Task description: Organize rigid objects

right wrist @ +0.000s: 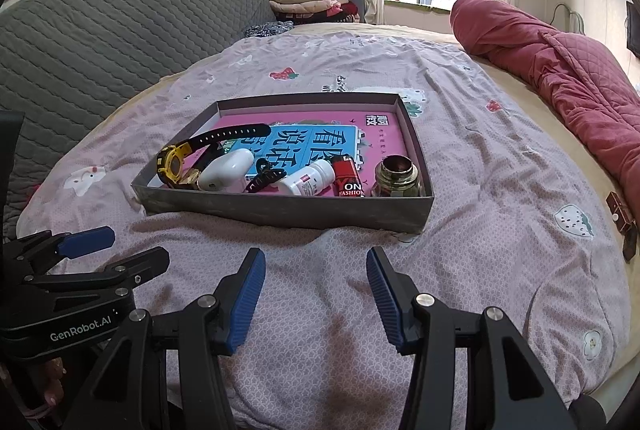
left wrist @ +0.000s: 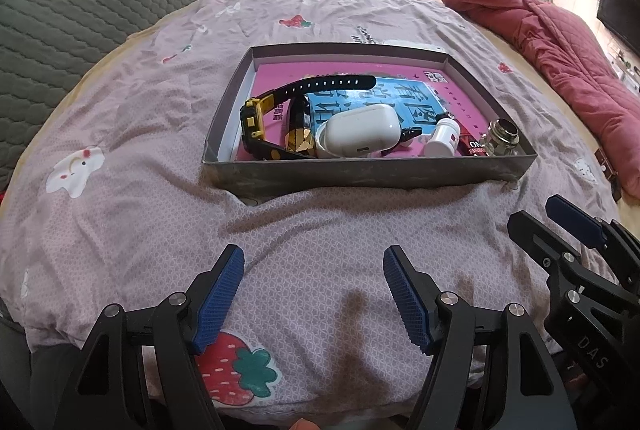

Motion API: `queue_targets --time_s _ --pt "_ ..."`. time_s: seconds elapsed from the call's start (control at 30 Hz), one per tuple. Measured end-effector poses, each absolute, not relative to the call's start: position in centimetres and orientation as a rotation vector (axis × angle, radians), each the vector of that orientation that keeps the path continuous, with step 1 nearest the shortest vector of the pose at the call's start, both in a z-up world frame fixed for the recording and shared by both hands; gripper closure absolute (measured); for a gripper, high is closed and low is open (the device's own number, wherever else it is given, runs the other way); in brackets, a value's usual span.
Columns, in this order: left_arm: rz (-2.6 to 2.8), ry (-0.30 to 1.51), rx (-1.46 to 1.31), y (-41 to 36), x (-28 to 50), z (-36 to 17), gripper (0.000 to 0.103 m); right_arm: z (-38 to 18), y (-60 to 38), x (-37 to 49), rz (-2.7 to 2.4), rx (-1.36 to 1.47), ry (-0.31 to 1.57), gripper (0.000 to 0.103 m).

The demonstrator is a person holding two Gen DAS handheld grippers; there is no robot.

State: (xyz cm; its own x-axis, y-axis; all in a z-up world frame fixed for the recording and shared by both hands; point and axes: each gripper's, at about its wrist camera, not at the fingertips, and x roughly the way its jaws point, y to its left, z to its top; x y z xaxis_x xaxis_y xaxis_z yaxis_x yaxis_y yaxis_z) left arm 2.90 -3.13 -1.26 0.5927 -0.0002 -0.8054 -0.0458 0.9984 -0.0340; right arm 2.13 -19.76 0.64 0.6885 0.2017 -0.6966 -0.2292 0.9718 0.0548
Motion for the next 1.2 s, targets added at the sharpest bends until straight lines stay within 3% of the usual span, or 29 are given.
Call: queue_targets --time_s 1.2 --pt "0.034 0.943 -0.048 -3.04 2.74 -1.22 0.029 0.62 -19.74 2.05 0.228 -0.034 0.785 0.051"
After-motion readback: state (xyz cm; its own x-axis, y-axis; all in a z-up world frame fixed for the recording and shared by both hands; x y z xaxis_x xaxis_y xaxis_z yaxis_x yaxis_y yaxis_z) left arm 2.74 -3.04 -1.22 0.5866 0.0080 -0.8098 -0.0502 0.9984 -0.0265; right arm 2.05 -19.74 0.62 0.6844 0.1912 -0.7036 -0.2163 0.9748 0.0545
